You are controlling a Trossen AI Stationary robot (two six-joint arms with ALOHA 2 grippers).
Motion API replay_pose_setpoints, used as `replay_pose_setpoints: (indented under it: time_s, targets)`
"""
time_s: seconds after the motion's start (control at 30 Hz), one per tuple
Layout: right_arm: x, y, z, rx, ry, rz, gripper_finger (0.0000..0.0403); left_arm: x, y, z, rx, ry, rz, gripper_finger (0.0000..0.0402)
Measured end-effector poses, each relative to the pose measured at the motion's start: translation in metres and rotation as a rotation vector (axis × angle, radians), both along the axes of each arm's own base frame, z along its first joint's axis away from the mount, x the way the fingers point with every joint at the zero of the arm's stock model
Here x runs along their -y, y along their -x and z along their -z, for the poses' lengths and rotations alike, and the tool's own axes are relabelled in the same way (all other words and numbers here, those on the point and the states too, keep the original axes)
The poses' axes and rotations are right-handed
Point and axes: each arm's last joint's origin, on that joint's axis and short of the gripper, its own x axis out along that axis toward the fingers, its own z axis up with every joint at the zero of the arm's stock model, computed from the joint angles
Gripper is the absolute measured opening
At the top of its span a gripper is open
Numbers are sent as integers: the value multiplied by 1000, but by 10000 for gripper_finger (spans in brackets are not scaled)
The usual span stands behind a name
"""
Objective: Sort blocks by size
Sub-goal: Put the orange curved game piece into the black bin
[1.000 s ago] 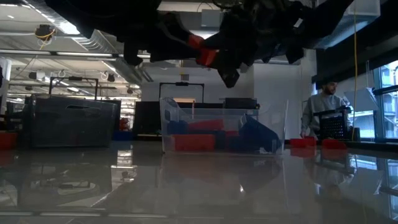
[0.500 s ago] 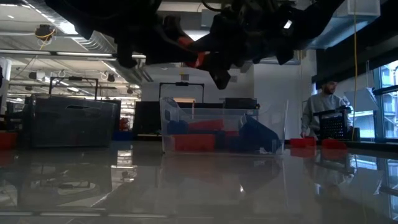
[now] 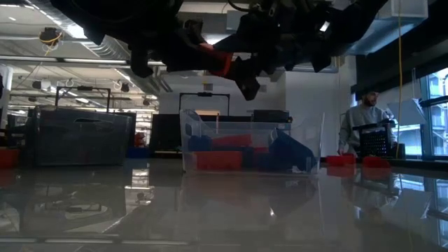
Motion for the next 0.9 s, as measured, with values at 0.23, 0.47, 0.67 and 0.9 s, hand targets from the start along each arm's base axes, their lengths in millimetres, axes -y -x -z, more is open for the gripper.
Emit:
replay_pose_setpoints:
  time_s: [0.23, 0.47, 0.67, 0.9]
  targets:
    - [6, 17, -24, 1, -39, -137, 264, 12, 17, -17, -7, 74, -57, 79]
    - [5, 26, -35, 12, 14, -143, 283, 16, 58, -32, -137, 268, -263, 85]
    - [7, 26, -30, -24, 73, -53, 284, 8, 101, -35, -304, 514, -494, 80]
    - [10, 26, -26, -66, 133, 33, 284, -1, 143, -18, -565, 642, -872, 85]
